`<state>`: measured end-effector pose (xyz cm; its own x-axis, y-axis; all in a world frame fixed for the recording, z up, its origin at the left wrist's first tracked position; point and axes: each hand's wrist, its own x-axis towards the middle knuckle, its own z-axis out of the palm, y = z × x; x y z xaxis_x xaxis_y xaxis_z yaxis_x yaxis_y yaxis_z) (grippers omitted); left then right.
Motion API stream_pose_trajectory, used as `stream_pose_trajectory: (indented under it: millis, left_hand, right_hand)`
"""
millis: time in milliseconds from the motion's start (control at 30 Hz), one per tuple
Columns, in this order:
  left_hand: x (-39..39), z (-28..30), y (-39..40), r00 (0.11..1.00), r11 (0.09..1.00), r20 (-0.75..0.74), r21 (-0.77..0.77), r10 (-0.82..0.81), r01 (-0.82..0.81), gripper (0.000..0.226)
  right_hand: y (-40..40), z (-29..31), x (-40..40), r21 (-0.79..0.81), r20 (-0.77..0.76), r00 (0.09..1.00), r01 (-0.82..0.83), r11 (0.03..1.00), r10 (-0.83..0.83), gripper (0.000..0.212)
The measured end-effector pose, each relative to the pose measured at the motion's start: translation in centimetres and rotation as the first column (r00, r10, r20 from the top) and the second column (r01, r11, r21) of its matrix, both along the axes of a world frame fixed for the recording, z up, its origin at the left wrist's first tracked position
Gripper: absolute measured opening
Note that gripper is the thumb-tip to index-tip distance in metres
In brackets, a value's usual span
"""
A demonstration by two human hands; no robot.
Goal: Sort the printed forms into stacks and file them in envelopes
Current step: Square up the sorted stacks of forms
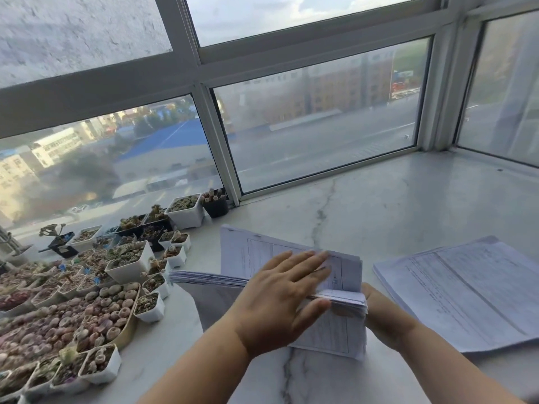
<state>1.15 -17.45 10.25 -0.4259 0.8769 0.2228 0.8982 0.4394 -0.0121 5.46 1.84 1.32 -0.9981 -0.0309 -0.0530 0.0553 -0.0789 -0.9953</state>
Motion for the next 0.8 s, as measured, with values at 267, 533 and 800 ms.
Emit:
stream_pose_trajectory:
  millis: [267,533,800]
  left_hand:
    - [-1.9,0.7,3.4,0.995,0.988,-0.073,0.134,-0.069,0.079,0.07]
    - [-6.7,1.2,-2.0,0.987,0.983,0.044,-0.106,0.156,-0.15,0.04]
    - [-9.2,-0.7,-13.6,0.669,0.826,0.722,0.259,0.18,-0.501,0.019]
  right_hand:
    - [0.4,-0.4,0.4,0.028,0.02,1.0,-0.018,0.999,0.017,0.027]
    - [1.8,-1.3,1.5,-0.015,0.106,0.993,0.06,0.998,-0.058,0.02]
    - [2.1,-1.0,1.7,-0.079,0.115,0.988,0.111,0.991,-0.101,0.022]
